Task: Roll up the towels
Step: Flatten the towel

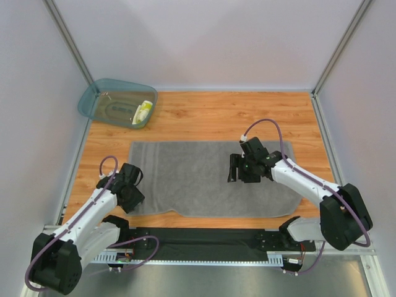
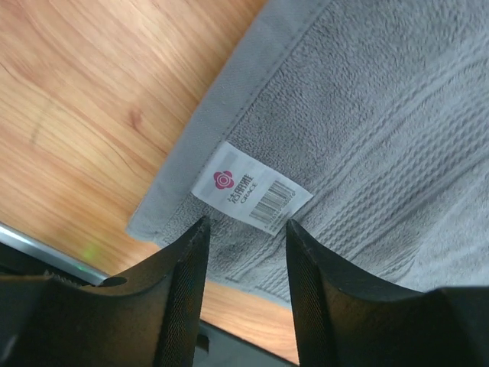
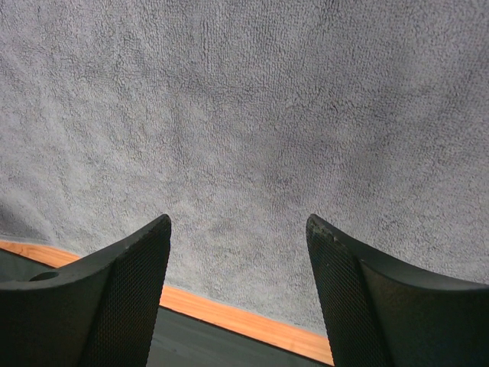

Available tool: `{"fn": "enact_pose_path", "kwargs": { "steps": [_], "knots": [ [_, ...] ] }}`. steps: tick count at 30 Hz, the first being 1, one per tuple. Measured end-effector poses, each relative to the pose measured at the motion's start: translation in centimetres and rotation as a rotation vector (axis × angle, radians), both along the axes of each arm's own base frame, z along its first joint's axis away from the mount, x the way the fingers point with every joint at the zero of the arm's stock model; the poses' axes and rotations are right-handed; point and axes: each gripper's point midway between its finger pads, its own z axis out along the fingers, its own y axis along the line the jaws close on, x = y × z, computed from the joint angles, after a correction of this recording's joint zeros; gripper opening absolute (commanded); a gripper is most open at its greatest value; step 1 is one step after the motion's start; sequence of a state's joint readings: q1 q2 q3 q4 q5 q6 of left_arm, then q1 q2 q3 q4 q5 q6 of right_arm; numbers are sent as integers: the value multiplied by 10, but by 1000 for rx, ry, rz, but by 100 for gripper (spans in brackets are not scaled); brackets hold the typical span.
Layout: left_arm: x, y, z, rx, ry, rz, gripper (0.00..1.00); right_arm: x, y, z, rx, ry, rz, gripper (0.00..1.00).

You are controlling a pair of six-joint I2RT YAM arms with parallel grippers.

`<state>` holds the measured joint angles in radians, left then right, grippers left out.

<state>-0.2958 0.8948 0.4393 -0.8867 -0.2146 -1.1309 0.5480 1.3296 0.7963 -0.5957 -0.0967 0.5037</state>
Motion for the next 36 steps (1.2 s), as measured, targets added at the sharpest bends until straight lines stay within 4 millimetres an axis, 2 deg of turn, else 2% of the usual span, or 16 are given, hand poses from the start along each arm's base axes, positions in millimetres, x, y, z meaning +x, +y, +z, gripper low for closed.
{"fn": "enact_pose_path", "kwargs": {
  "steps": [5,12,22,30,36],
  "knots": [
    [-12,-9,6,-14,-1,-33,52,-5,-5,5,-5,-9,-7,73],
    [-17,-12,28,-33,-51,-20,52,-15,-11,3,-10,3,-12,73],
    [-35,-6,4,32,82,4,52,-19,-11,3,0,15,-9,73],
    [-37,-2,-2,89,149,-5,46,-21,-7,4,18,25,2,73],
    [-26,-6,0,177,225,-58,45,-23,-5,-1,18,50,8,73]
  ]
}}
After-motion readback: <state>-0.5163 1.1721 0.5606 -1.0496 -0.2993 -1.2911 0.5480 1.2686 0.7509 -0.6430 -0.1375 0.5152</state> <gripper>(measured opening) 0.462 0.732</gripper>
